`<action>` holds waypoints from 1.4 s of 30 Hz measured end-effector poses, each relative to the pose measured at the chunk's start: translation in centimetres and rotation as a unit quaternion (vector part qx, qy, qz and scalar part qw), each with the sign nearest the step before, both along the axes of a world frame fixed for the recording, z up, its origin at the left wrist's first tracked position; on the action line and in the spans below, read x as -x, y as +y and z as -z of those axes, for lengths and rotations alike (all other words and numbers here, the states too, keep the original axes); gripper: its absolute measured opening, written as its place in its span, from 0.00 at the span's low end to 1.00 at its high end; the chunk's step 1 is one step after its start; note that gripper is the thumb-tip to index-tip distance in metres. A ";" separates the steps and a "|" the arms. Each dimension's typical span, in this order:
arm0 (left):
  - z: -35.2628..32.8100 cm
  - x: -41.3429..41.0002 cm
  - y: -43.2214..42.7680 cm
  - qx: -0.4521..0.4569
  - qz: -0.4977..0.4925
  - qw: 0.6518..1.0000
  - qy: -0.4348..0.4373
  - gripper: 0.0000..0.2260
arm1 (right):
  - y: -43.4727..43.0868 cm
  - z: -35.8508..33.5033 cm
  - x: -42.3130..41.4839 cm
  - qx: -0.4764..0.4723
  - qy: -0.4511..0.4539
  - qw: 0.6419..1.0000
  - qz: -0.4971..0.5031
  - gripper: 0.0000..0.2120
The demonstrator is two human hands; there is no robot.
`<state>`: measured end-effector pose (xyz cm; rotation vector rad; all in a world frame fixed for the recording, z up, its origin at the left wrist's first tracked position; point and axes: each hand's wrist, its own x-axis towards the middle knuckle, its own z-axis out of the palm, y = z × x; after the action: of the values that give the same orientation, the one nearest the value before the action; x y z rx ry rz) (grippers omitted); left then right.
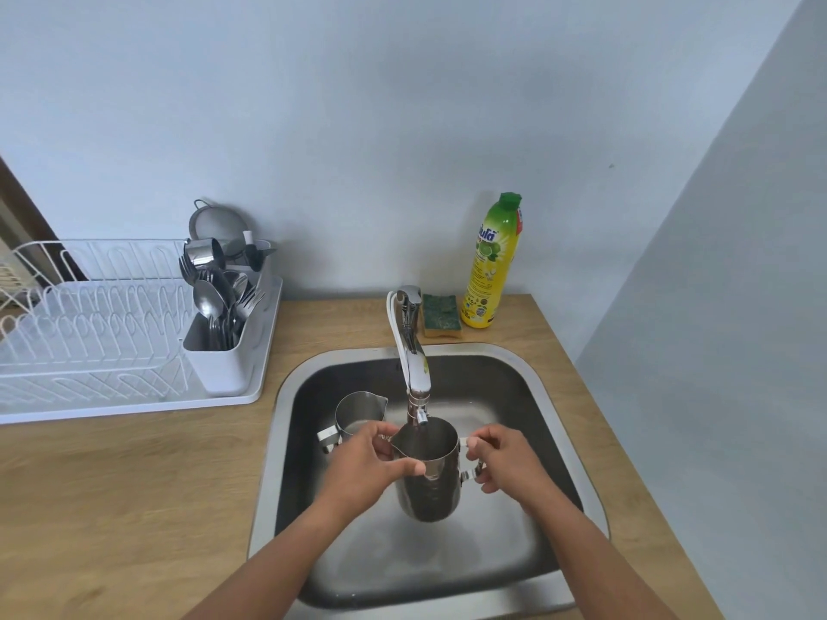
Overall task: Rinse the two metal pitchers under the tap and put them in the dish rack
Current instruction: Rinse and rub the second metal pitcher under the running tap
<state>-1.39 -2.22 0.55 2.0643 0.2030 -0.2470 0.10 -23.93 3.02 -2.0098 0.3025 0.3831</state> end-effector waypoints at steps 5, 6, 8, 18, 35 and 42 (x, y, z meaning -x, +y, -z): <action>-0.4 -0.4 0.4 0.023 -0.013 1.000 -0.005 0.27 | 0.6 0.2 0.2 0.007 -0.011 1.000 -0.012 0.05; -0.4 -0.4 0.5 0.022 -0.010 1.000 -0.007 0.26 | 0.4 0.0 0.2 0.002 -0.005 1.000 -0.021 0.05; -0.5 -0.3 0.3 0.015 -0.002 1.000 -0.004 0.24 | 0.0 -0.2 0.1 -0.002 -0.004 1.000 -0.022 0.05; 0.1 -0.5 0.3 0.015 0.003 1.000 0.001 0.24 | 0.1 0.0 0.0 0.004 -0.014 1.000 -0.003 0.05; 0.9 -1.0 1.3 0.022 0.008 1.000 0.021 0.27 | 0.7 0.3 0.4 0.016 0.026 0.999 -0.013 0.07; 0.1 -0.7 0.6 0.070 -0.023 0.995 0.066 0.12 | 1.1 0.8 1.2 0.031 0.059 0.998 -0.010 0.09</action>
<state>-0.66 -1.61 0.44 1.9037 0.3051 -0.3604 -1.08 -22.85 2.19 -2.0568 0.3729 0.5107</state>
